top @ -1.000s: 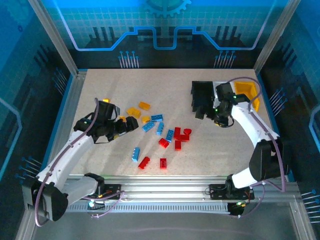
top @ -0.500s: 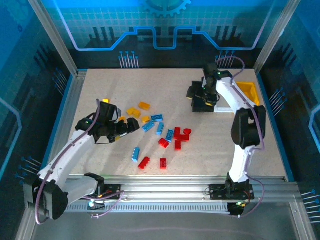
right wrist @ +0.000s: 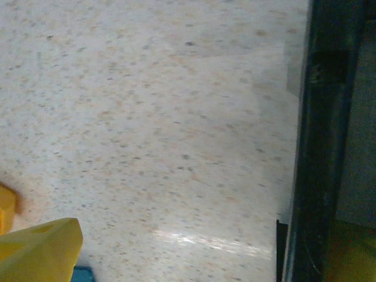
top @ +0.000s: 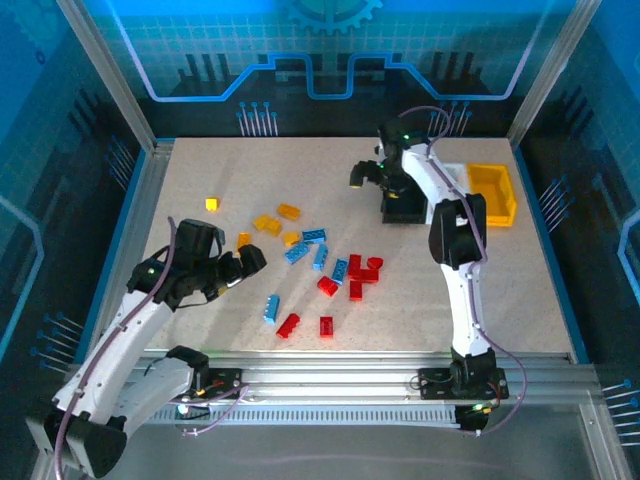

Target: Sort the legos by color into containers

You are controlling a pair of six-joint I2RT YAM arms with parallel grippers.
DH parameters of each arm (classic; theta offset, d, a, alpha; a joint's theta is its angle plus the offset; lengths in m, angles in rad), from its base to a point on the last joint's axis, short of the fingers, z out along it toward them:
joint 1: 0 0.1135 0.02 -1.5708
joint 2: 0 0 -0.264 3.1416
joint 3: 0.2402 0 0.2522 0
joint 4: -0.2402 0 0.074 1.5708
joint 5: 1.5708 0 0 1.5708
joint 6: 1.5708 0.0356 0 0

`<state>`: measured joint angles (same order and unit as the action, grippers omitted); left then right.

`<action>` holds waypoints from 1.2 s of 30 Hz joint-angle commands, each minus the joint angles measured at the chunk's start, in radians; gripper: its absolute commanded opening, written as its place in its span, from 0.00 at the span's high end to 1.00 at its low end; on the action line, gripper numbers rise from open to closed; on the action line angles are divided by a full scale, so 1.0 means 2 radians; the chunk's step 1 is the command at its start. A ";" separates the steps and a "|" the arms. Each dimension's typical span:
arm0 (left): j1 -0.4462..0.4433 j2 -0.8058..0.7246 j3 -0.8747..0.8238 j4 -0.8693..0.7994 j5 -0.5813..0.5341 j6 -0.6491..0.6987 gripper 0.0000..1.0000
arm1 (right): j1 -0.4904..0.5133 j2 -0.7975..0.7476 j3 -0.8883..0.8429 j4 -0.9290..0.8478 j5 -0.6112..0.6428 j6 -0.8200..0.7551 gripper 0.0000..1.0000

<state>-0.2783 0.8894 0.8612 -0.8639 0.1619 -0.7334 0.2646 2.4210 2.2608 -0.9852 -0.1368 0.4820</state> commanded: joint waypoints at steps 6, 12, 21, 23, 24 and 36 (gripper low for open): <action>-0.004 0.013 0.003 -0.009 0.000 0.015 0.01 | 0.063 0.060 0.093 0.004 -0.060 0.054 0.02; -0.003 -0.005 -0.010 -0.012 0.004 0.022 0.01 | 0.099 0.109 0.177 0.034 -0.088 0.115 0.03; -0.003 -0.020 -0.010 -0.039 0.001 0.041 0.01 | 0.133 0.135 0.219 0.099 -0.127 0.180 0.03; -0.003 -0.026 -0.015 -0.039 0.000 0.043 0.01 | 0.134 0.126 0.219 0.087 -0.120 0.177 0.03; -0.003 -0.027 -0.018 -0.038 0.000 0.045 0.01 | 0.133 0.118 0.217 0.075 -0.111 0.172 0.03; -0.004 -0.001 -0.023 0.022 0.010 0.037 0.01 | 0.122 -0.041 0.121 -0.032 -0.045 0.035 0.06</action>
<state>-0.2783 0.8642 0.8265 -0.8680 0.1623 -0.6556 0.5159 2.4702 2.5443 -0.9474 -0.2653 0.6510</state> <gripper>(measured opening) 0.989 0.946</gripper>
